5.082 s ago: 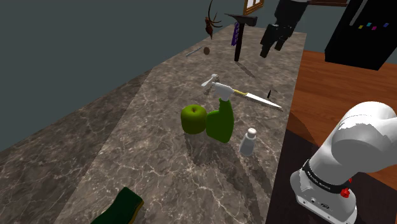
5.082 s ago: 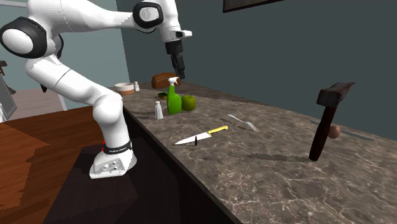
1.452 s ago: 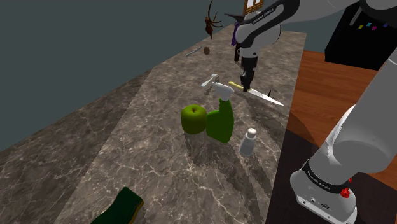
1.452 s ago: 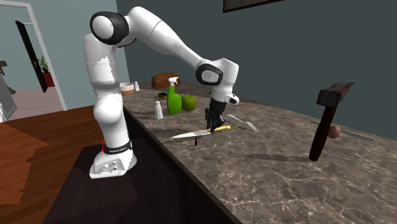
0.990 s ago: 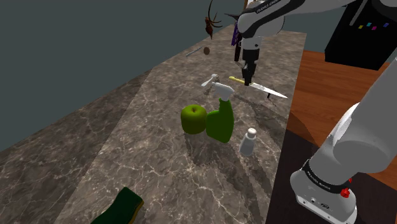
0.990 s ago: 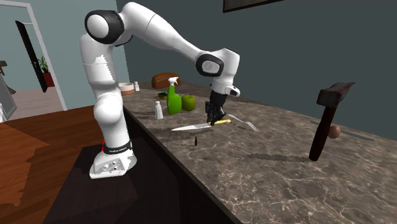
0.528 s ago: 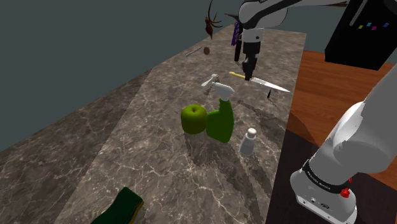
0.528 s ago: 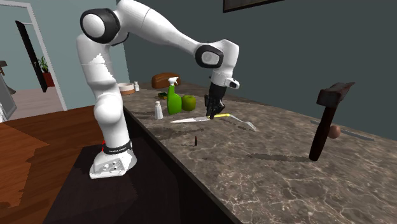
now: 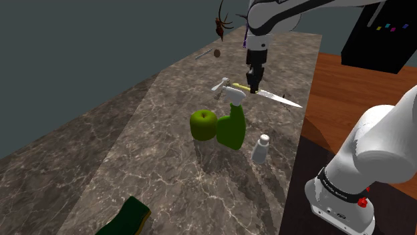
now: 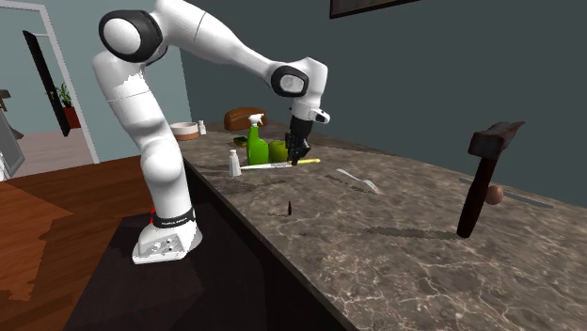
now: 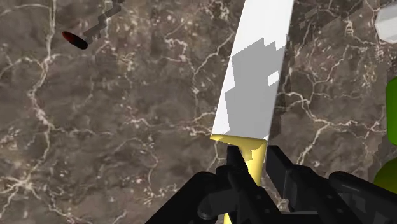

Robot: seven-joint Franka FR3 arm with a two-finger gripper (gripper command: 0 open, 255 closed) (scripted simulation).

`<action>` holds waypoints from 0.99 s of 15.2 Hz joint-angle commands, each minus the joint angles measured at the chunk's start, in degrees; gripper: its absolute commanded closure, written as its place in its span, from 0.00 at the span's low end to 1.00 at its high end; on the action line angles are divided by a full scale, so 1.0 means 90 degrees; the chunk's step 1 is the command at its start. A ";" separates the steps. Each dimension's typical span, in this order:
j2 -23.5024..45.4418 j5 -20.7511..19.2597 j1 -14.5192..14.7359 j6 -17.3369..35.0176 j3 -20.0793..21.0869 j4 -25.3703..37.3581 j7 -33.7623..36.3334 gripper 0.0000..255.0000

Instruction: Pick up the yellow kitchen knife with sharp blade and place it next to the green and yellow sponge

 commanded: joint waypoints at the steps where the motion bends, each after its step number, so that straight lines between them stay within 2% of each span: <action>1: -0.0190 0.0057 0.0116 0.0062 0.0176 -0.0229 0.0288 1.00; 8: -0.0704 0.0423 0.0605 0.0215 0.0904 -0.0788 0.1343 1.00; 15: -0.0869 0.0909 0.1151 0.0408 0.1662 -0.0992 0.2381 1.00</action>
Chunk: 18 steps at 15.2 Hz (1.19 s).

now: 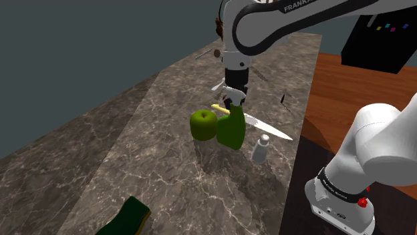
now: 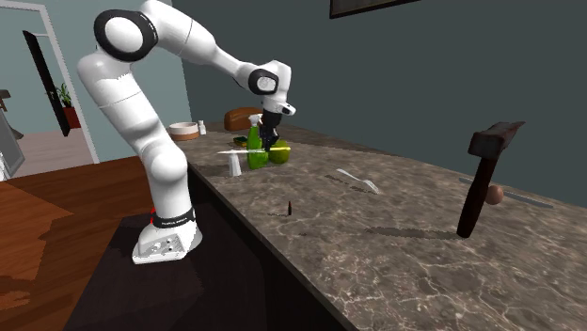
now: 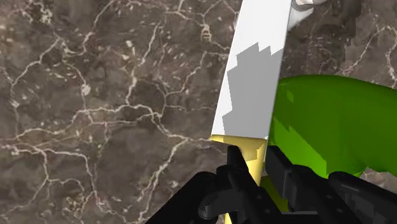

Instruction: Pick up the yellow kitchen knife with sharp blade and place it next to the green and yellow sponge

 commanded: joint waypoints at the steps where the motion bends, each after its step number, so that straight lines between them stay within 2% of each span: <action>1: -0.0088 0.0151 0.0170 0.0054 0.0235 -0.0085 0.0330 1.00; 11: 0.0377 0.0729 0.0921 0.0424 0.1309 0.0326 0.1813 1.00; 18: 0.1098 0.0843 0.1361 0.0689 0.2009 0.1038 0.2891 1.00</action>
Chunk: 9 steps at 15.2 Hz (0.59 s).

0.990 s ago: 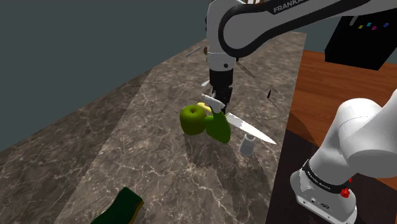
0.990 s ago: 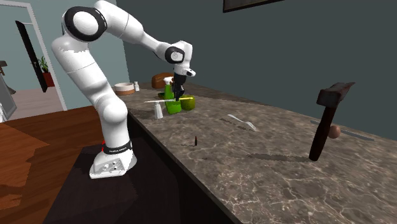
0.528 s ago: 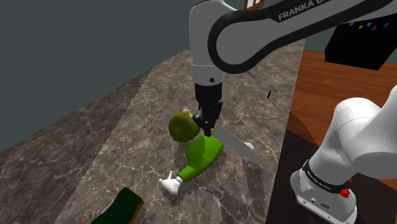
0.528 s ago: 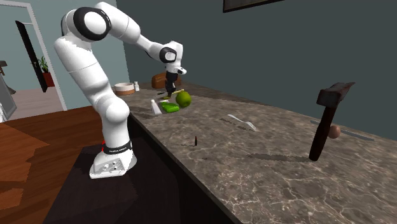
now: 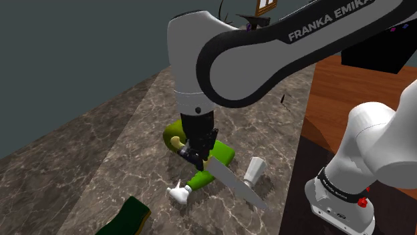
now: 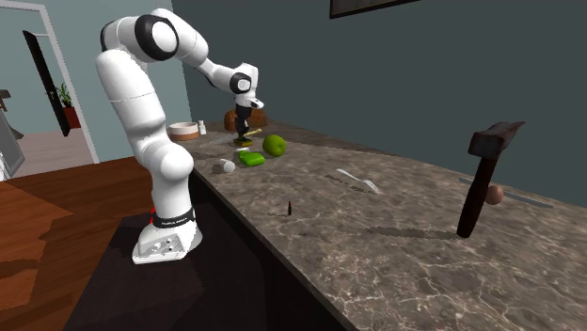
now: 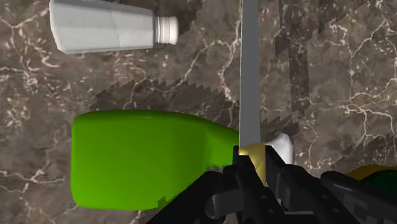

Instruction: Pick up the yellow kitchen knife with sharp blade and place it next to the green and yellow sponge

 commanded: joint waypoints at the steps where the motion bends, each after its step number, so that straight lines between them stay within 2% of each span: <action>1: 0.0273 -0.0028 0.0114 0.0000 0.0190 0.0351 0.0349 1.00; 6: 0.0959 -0.0195 0.0402 0.0132 0.0600 0.1064 0.1138 1.00; 9: 0.1059 -0.0199 0.0415 0.0382 0.0610 0.0908 0.1105 1.00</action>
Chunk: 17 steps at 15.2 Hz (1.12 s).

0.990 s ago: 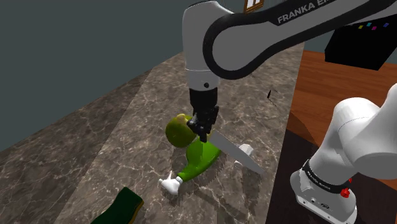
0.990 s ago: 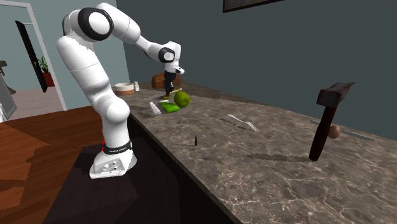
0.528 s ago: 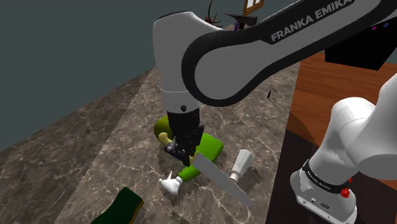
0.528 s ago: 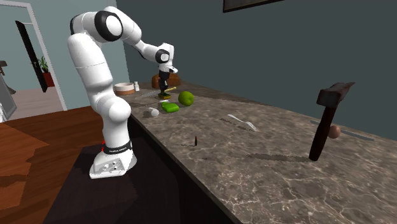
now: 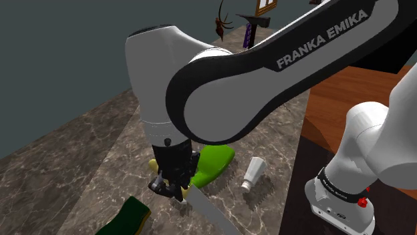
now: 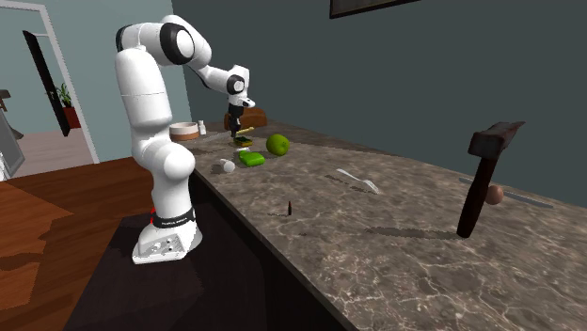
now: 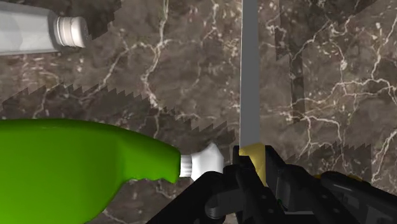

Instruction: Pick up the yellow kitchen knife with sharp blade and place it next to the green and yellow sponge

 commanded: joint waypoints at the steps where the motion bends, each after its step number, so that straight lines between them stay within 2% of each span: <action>1: 0.0120 -0.0021 0.0019 0.0170 0.0024 -0.0045 0.0018 1.00; 14: 0.0704 -0.0085 0.0071 0.1241 0.0061 -0.0559 -0.0091 1.00; 17: 0.0704 -0.0085 0.0071 0.1241 0.0061 -0.0559 -0.0091 1.00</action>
